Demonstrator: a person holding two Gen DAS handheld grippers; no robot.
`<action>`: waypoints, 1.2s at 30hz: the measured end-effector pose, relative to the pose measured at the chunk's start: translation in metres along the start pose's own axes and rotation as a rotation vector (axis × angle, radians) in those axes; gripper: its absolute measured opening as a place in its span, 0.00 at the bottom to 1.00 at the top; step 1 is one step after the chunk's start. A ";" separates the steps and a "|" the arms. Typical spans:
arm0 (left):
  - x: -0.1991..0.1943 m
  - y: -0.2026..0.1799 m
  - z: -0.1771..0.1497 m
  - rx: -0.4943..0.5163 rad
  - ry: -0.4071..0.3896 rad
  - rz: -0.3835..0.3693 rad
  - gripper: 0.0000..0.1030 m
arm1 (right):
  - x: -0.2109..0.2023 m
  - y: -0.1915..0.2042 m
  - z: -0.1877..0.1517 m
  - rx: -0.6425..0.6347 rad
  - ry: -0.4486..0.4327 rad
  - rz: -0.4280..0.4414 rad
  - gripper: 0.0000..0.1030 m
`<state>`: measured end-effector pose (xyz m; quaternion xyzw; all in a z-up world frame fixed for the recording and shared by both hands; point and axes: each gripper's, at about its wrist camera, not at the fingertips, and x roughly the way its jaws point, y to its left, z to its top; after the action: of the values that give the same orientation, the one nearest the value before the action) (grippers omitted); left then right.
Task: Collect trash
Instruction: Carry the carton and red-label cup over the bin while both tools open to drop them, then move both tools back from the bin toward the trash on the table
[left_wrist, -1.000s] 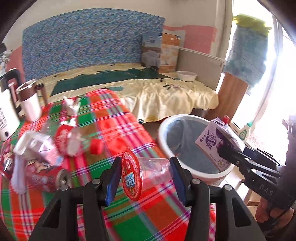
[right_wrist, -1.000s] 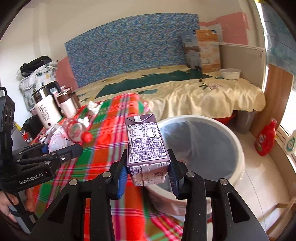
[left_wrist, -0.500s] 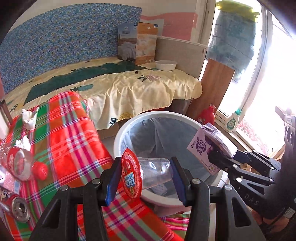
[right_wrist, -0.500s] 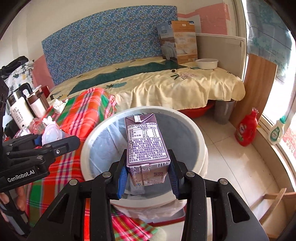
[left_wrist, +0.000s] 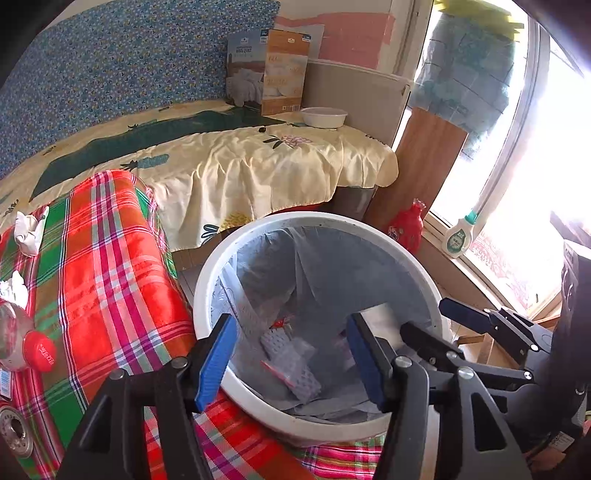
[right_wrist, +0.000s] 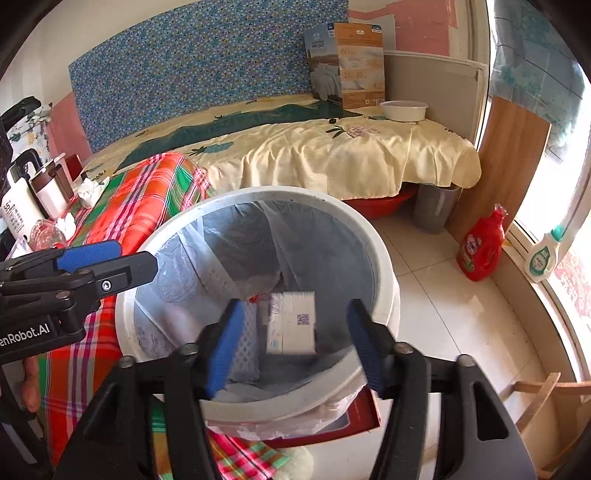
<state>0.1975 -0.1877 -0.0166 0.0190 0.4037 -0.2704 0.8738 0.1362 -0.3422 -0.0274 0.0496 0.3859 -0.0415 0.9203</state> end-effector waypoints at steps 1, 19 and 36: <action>0.000 0.001 0.000 -0.004 0.001 -0.001 0.60 | 0.000 0.000 -0.001 0.002 -0.001 -0.001 0.60; -0.060 0.036 -0.022 -0.056 -0.072 0.087 0.60 | -0.029 0.028 -0.004 0.013 -0.061 0.050 0.60; -0.139 0.106 -0.066 -0.169 -0.150 0.240 0.60 | -0.041 0.107 -0.007 -0.110 -0.091 0.199 0.60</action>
<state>0.1296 -0.0176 0.0186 -0.0265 0.3535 -0.1298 0.9260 0.1150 -0.2335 0.0038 0.0350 0.3387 0.0689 0.9377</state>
